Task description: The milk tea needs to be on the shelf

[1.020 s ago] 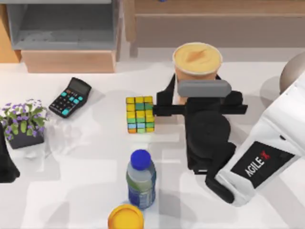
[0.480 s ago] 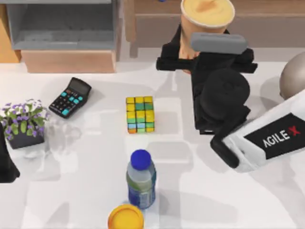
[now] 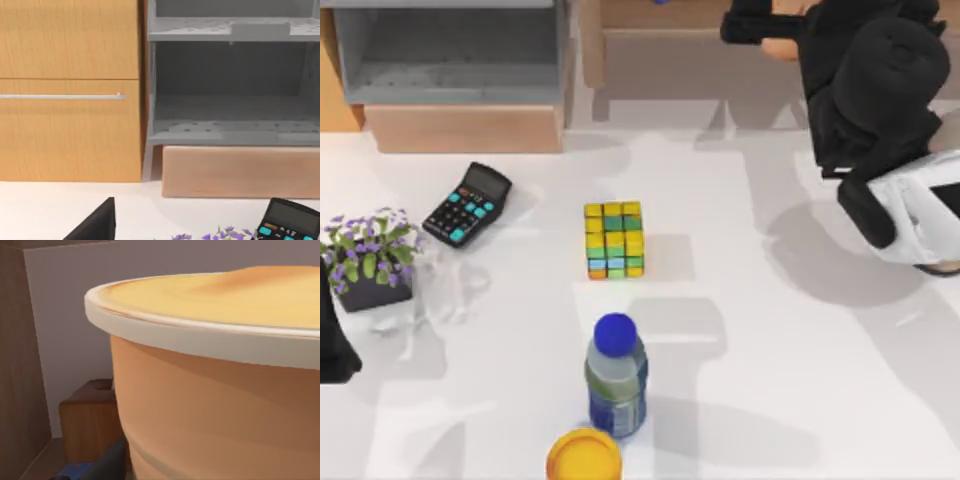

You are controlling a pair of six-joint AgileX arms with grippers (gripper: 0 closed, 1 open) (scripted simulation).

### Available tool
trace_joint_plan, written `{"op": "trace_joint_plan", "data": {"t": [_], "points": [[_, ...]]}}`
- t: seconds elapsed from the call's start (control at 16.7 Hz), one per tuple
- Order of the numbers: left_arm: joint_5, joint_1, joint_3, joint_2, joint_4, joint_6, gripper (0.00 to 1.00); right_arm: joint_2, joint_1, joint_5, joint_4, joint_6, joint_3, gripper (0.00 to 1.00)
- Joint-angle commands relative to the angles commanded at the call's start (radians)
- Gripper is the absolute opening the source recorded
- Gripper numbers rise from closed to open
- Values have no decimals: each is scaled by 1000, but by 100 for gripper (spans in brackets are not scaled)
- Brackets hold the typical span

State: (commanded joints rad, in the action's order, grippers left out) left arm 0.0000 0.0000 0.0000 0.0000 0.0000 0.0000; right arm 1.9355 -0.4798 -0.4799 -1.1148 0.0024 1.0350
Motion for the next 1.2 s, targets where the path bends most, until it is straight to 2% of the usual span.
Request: {"op": "trace_joint_plan", "data": {"t": [0.6,0.84,1.2], "points": [[0,0,0,0,0,0,100,-101,242,227,293,-9,66,0],[0,0,0,0,0,0,100,-119,277,261,334,-11,81,0],[0,0,0,0,0,0,100,-112,273,260,333,-9,79,0]]}}
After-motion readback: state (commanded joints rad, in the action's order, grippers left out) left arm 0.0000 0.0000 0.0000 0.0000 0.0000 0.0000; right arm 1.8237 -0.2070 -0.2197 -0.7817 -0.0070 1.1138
